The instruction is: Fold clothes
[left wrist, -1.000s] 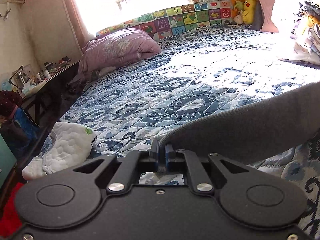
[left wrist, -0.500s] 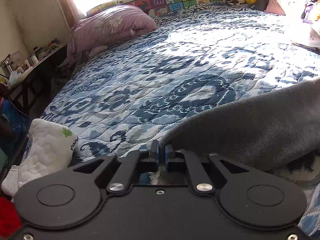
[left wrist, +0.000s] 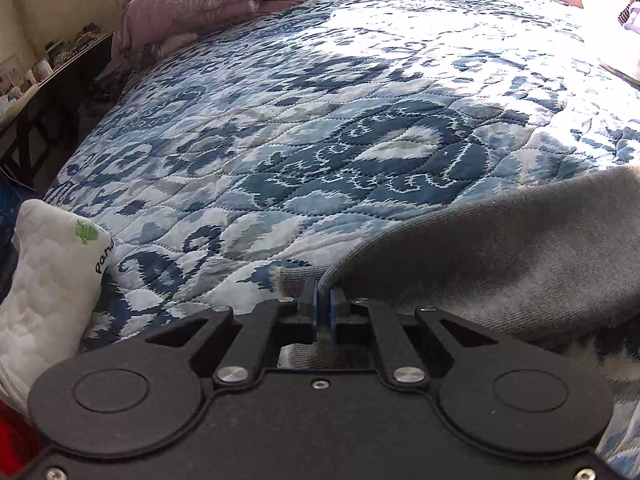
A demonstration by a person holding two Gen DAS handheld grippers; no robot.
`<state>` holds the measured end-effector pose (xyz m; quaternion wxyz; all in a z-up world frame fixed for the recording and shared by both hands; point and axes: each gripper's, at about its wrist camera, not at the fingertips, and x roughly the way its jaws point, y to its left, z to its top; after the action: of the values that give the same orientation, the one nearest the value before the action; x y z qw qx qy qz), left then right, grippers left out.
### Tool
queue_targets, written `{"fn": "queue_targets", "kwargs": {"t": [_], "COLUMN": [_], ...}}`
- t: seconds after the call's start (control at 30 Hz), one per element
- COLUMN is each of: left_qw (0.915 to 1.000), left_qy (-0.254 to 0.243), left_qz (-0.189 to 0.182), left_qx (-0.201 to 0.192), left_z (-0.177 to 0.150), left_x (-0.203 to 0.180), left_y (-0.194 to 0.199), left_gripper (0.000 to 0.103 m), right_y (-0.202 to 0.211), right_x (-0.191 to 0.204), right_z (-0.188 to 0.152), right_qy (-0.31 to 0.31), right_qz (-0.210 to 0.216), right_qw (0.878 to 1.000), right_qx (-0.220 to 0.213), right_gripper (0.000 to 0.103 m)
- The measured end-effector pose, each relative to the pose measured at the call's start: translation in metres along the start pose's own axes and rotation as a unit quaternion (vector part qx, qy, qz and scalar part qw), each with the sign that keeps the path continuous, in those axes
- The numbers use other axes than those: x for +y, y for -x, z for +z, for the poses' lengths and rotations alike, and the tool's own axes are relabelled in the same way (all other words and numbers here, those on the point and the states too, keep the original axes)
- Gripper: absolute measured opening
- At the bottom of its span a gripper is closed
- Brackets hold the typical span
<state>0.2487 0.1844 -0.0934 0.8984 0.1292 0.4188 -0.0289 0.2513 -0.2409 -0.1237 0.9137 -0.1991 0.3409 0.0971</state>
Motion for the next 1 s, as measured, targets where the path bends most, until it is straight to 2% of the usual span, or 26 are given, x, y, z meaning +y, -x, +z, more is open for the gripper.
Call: {"fn": "queue_targets", "kwargs": {"t": [0.07,0.1,0.13,0.17,0.23,0.33,0.4,0.43,0.53,0.6,0.7,0.73,0.83,0.87,0.9,0.97,1.0], "left_qw": [0.9997,0.9990,0.9968,0.9937,0.9866,0.9674,0.9465,0.9321,0.8820,0.8616,0.8320,0.8264,0.8229,0.8234,0.8252,0.8286,0.8339], "left_qy": [0.022,0.041,0.070,0.097,0.151,0.245,0.313,0.350,0.448,0.484,0.531,0.539,0.547,0.547,0.546,0.540,0.529], "left_qz": [0.005,0.013,0.032,0.047,0.046,0.021,-0.027,-0.057,-0.130,-0.138,-0.146,-0.148,-0.141,-0.137,-0.133,-0.128,-0.125], "left_qx": [-0.004,-0.009,-0.021,-0.031,-0.043,-0.061,-0.074,-0.074,-0.067,-0.064,-0.066,-0.068,-0.061,-0.060,-0.061,-0.076,-0.097], "left_z": [0.001,0.000,-0.002,-0.005,-0.015,-0.035,-0.050,-0.057,-0.075,-0.079,-0.082,-0.082,-0.080,-0.080,-0.081,-0.081,-0.079], "left_x": [0.009,0.015,0.025,0.034,0.049,0.063,0.065,0.064,0.057,0.053,0.054,0.055,0.055,0.054,0.054,0.052,0.050], "left_y": [0.003,0.007,0.013,0.019,0.030,0.045,0.050,0.050,0.044,0.037,0.027,0.026,0.024,0.024,0.025,0.034,0.045], "left_gripper": [0.016,0.034,0.048,0.049,0.049,0.049,0.048,0.048,0.048,0.046,0.034,0.033,0.026,0.021,0.005,0.005,0.005], "right_y": [-0.003,-0.001,0.003,0.009,0.021,0.040,0.055,0.060,0.072,0.074,0.068,0.067,0.060,0.058,0.054,0.047,0.045], "right_x": [0.002,0.002,0.001,-0.001,-0.003,-0.002,0.008,0.014,0.032,0.043,0.044,0.040,0.023,0.017,0.011,0.002,-0.001], "right_z": [-0.001,0.000,0.001,0.001,0.001,-0.001,-0.001,-0.002,-0.006,-0.012,-0.023,-0.026,-0.030,-0.031,-0.032,-0.032,-0.032], "right_qy": [-0.003,-0.007,-0.013,-0.020,-0.035,-0.057,-0.065,-0.063,-0.068,-0.070,-0.088,-0.106,-0.152,-0.172,-0.190,-0.217,-0.227], "right_qz": [-0.009,-0.016,-0.023,-0.028,-0.036,-0.037,-0.025,-0.015,0.025,0.045,0.049,0.053,0.063,0.073,0.083,0.101,0.107], "right_qw": [1.000,1.000,1.000,0.999,0.998,0.996,0.994,0.994,0.993,0.993,0.993,0.991,0.984,0.980,0.976,0.969,0.966], "right_qx": [0.002,-0.002,-0.010,-0.019,-0.036,-0.061,-0.079,-0.084,-0.089,-0.079,-0.063,-0.063,-0.061,-0.062,-0.062,-0.058,-0.058], "right_gripper": [0.018,0.019,0.019,0.020,0.024,0.025,0.026,0.026,0.033,0.035,0.035,0.035,0.036,0.036,0.037,0.037,0.037]}}
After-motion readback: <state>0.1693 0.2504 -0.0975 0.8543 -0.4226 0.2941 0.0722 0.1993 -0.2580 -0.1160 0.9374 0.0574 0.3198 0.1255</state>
